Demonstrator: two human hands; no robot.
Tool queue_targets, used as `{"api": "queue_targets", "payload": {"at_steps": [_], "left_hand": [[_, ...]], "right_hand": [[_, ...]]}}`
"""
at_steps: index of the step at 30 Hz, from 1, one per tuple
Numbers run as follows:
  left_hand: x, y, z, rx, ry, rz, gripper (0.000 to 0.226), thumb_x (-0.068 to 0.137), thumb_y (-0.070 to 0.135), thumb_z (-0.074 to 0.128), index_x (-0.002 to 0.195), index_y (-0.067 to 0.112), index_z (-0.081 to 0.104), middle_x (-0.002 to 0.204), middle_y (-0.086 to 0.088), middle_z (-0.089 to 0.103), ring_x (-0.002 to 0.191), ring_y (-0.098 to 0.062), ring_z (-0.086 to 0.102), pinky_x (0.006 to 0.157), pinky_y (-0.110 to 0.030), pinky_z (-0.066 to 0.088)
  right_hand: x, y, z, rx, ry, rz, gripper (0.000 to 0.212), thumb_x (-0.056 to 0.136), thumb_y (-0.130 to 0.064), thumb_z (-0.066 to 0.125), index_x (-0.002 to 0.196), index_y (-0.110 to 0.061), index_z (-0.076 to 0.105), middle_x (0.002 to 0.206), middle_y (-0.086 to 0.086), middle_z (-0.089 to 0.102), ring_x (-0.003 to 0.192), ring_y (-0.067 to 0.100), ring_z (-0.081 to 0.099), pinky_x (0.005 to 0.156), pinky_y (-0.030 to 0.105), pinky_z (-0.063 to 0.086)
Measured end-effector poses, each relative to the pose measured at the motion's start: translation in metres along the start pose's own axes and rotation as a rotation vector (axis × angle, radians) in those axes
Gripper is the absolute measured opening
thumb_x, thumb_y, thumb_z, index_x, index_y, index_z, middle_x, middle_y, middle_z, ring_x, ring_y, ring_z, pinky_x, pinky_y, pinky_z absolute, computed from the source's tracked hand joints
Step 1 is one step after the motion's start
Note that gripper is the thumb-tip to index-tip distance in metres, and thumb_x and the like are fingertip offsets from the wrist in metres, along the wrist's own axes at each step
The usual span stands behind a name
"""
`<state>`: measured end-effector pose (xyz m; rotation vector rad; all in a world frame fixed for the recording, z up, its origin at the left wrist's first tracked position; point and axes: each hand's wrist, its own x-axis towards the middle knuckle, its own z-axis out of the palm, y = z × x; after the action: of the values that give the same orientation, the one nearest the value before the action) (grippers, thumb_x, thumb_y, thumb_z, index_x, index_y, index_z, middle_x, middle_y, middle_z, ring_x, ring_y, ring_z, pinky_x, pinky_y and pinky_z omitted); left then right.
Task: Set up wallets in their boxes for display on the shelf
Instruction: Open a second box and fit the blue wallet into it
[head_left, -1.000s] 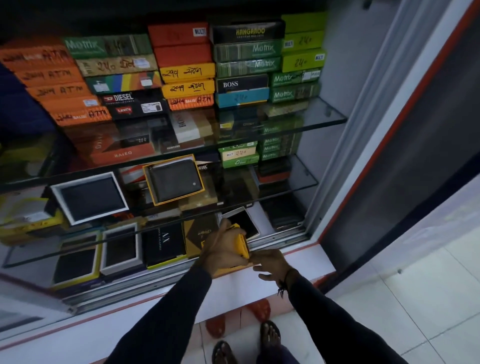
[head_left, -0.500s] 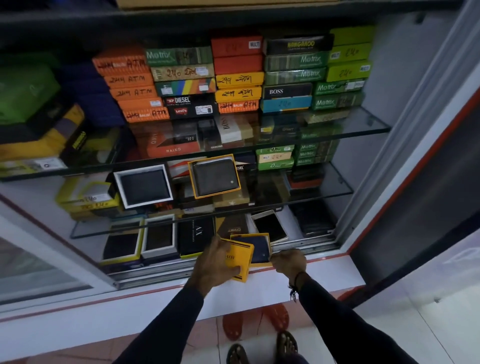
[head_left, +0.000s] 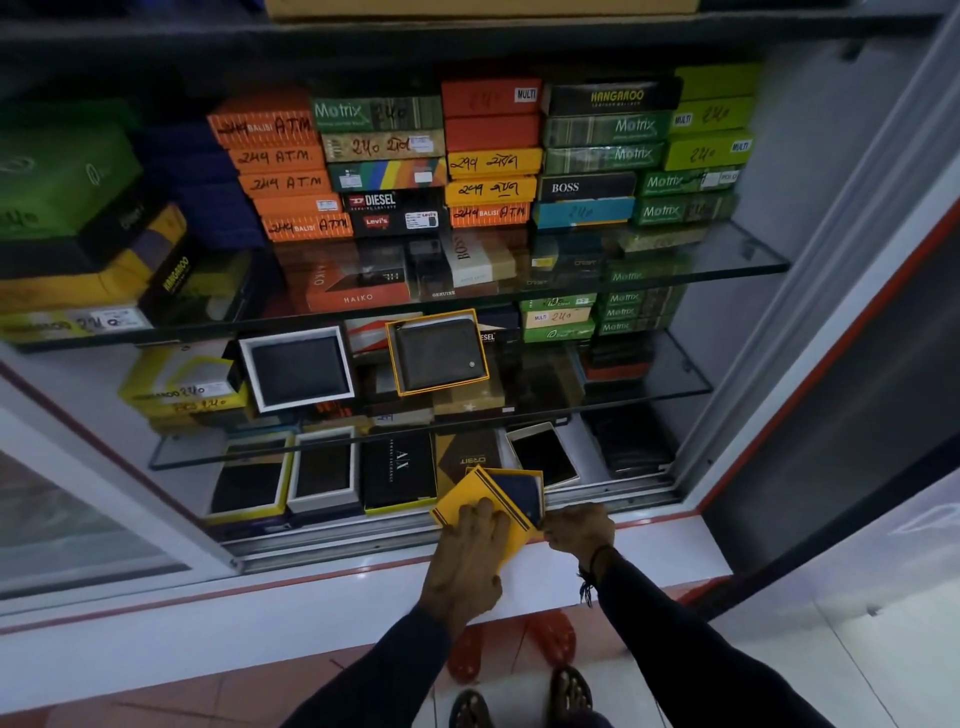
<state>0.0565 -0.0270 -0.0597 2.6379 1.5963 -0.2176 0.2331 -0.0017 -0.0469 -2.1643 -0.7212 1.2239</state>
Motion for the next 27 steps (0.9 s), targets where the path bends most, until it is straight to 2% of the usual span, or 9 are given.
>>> {"api": "queue_targets", "payload": {"at_steps": [7,10,12,15,16,18,21,24,27], "left_hand": [[-0.001,0.010,0.000,-0.038,0.012,-0.059,0.065,0.082,0.018,0.069,0.138,0.010,0.037,0.145,-0.018,0.040,0.128,-0.040,0.044,0.096,-0.045,0.053],[0.000,0.005,-0.015,-0.179,0.137,-0.122,0.054,0.082,0.024,0.064,0.132,0.015,0.043,0.136,-0.009,0.047,0.110,-0.028,0.054,0.079,-0.035,0.056],[-0.001,-0.007,-0.033,-0.317,0.260,-0.216,0.046,0.084,0.029,0.064,0.126,0.017,0.051,0.125,-0.004,0.051,0.094,-0.020,0.059,0.067,-0.026,0.053],[-0.007,-0.030,-0.059,-0.589,0.449,-0.408,0.011,0.082,0.025,0.070,0.093,0.021,0.068,0.090,0.002,0.064,0.066,-0.009,0.059,0.052,-0.012,0.036],[-0.009,-0.038,-0.063,-0.711,0.467,-0.491,0.004,0.082,0.023,0.073,0.082,0.025,0.069,0.080,0.006,0.068,0.063,-0.008,0.062,0.050,-0.013,0.037],[-0.012,-0.055,-0.064,-0.934,0.426,-0.659,0.002,0.083,0.021,0.076,0.084,0.024,0.075,0.080,0.006,0.075,0.070,-0.010,0.067,0.054,-0.015,0.042],[-0.017,-0.075,-0.052,-1.017,0.337,-0.832,0.013,0.082,0.018,0.076,0.091,0.011,0.080,0.090,-0.005,0.078,0.078,-0.015,0.063,0.063,-0.023,0.046],[-0.020,-0.077,-0.035,-1.113,0.237,-0.918,0.006,0.079,0.013,0.075,0.077,0.009,0.080,0.080,-0.011,0.077,0.075,-0.025,0.071,0.072,-0.036,0.059],[-0.018,-0.068,-0.022,-1.223,0.201,-0.913,0.008,0.075,0.004,0.074,0.067,0.005,0.077,0.078,-0.021,0.077,0.072,-0.033,0.073,0.078,-0.050,0.063]], "right_hand": [[-0.003,-0.004,0.002,-0.099,-0.016,-0.046,0.020,0.068,-0.022,0.081,0.070,-0.004,0.072,0.083,0.015,0.079,0.081,0.022,0.075,0.085,0.043,0.063],[-0.003,-0.006,-0.004,-0.134,0.010,-0.080,0.014,0.067,-0.016,0.075,0.059,-0.008,0.068,0.062,0.009,0.067,0.064,0.019,0.065,0.076,0.042,0.063],[-0.003,-0.007,-0.011,-0.148,0.040,-0.085,0.018,0.068,-0.016,0.074,0.055,-0.008,0.066,0.054,0.002,0.063,0.056,0.017,0.064,0.064,0.034,0.062],[-0.001,-0.003,-0.021,-0.243,0.069,-0.123,0.028,0.073,-0.022,0.072,0.051,-0.014,0.058,0.055,-0.002,0.064,0.055,0.013,0.063,0.056,0.026,0.055],[-0.001,-0.002,-0.024,-0.246,0.075,-0.138,0.026,0.073,-0.021,0.072,0.052,-0.013,0.058,0.060,0.001,0.068,0.062,0.017,0.067,0.062,0.031,0.058],[0.000,0.001,-0.029,-0.245,0.088,-0.158,0.021,0.072,-0.020,0.070,0.057,-0.008,0.063,0.071,0.008,0.075,0.072,0.025,0.073,0.072,0.037,0.061],[-0.003,0.007,-0.032,-0.258,0.129,-0.205,0.020,0.073,-0.018,0.067,0.056,-0.009,0.064,0.073,0.014,0.077,0.068,0.025,0.071,0.067,0.034,0.058],[-0.008,0.010,-0.029,-0.278,0.152,-0.297,0.026,0.075,-0.020,0.066,0.056,-0.003,0.067,0.068,0.015,0.075,0.057,0.021,0.061,0.065,0.034,0.058],[-0.014,0.009,-0.019,-0.365,0.098,-0.399,0.027,0.079,-0.025,0.069,0.063,-0.004,0.075,0.066,0.014,0.074,0.066,0.029,0.070,0.069,0.032,0.057]]}}
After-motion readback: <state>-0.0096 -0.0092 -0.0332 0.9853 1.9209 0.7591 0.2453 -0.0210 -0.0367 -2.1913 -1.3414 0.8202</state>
